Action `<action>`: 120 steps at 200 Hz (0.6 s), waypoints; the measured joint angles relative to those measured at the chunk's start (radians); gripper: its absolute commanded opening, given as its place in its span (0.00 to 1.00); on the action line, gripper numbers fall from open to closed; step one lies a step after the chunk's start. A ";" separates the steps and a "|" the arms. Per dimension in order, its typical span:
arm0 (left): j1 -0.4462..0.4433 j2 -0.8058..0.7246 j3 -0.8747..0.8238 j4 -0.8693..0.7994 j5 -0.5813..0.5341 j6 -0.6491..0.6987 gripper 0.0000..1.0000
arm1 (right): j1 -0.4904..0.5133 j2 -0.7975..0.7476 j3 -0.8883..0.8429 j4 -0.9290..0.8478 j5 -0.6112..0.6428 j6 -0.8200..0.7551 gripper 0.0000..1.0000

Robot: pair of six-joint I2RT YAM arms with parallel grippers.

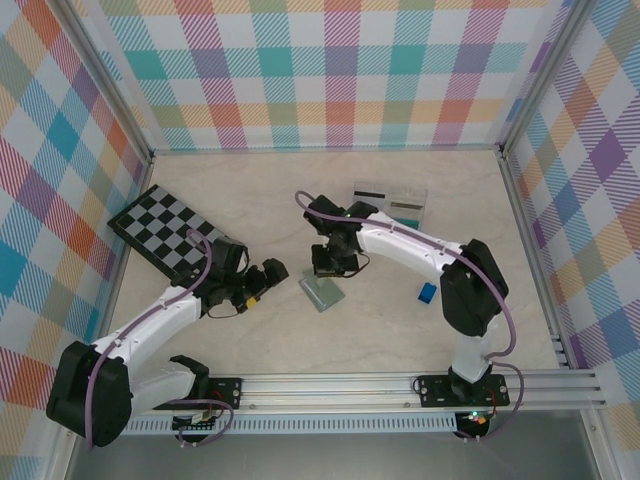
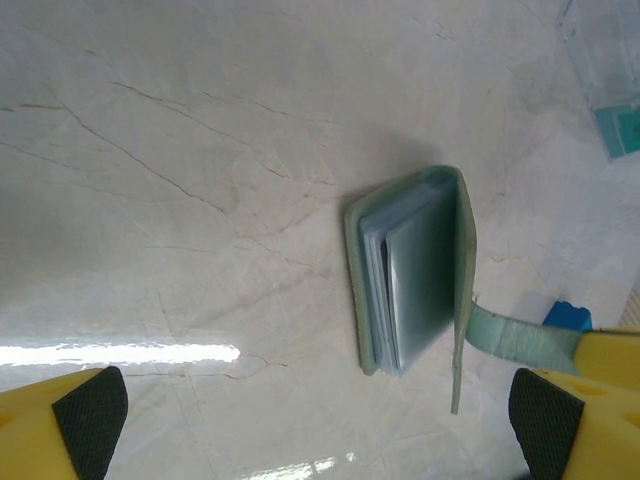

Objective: Take the credit cards out of the card holder

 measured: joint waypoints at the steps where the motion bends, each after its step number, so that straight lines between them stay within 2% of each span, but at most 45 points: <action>1: 0.000 0.000 0.000 0.001 0.003 0.000 1.00 | -0.002 0.000 0.000 -0.001 0.001 0.000 0.06; 67: -0.024 0.063 0.026 0.034 0.083 0.007 1.00 | -0.142 -0.036 -0.159 0.009 0.079 -0.039 0.07; 120: -0.131 0.179 0.081 0.142 0.091 -0.066 0.94 | -0.211 -0.089 -0.259 0.072 0.049 -0.132 0.08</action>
